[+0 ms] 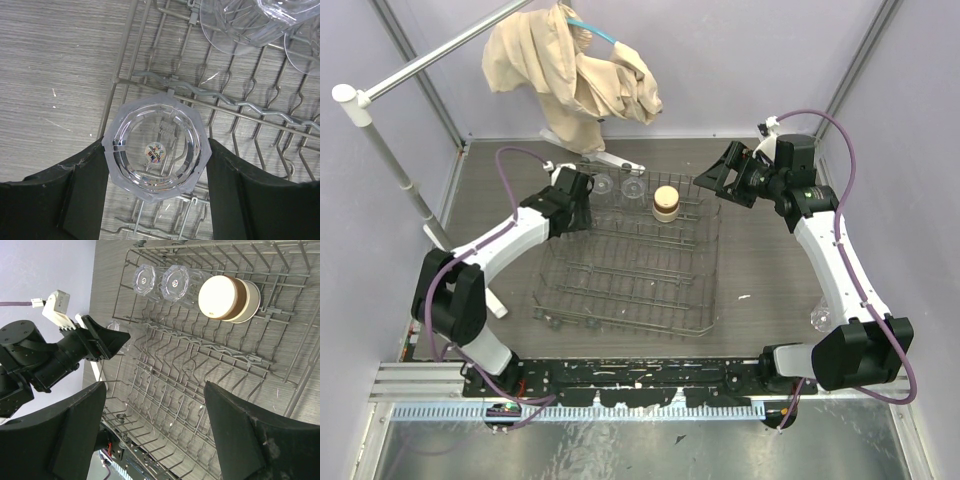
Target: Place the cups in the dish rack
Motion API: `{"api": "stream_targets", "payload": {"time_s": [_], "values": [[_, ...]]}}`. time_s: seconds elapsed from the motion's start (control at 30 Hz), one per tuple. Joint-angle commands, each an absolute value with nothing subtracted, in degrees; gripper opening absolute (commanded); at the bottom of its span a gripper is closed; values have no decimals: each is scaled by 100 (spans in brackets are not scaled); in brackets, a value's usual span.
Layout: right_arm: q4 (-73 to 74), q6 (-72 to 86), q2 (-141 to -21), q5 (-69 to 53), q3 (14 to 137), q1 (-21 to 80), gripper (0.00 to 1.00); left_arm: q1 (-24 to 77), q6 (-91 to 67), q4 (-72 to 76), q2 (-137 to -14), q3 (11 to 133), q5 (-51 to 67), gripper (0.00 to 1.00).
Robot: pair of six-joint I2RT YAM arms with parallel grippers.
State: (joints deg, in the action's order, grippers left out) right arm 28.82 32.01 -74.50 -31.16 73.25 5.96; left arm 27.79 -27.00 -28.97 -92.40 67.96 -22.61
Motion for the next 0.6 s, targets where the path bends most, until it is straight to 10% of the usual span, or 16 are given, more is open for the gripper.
{"api": "stream_targets", "payload": {"time_s": [0.0,0.57], "values": [[2767,3153,-7217,-3166,7353,580,85,2760,-2668,-2482,-9391,6687,-2320,0],[2805,3080,-7204,-3155,7320,571,85,2761,-2883,-2239,-9668,6551,-2225,0]]}}
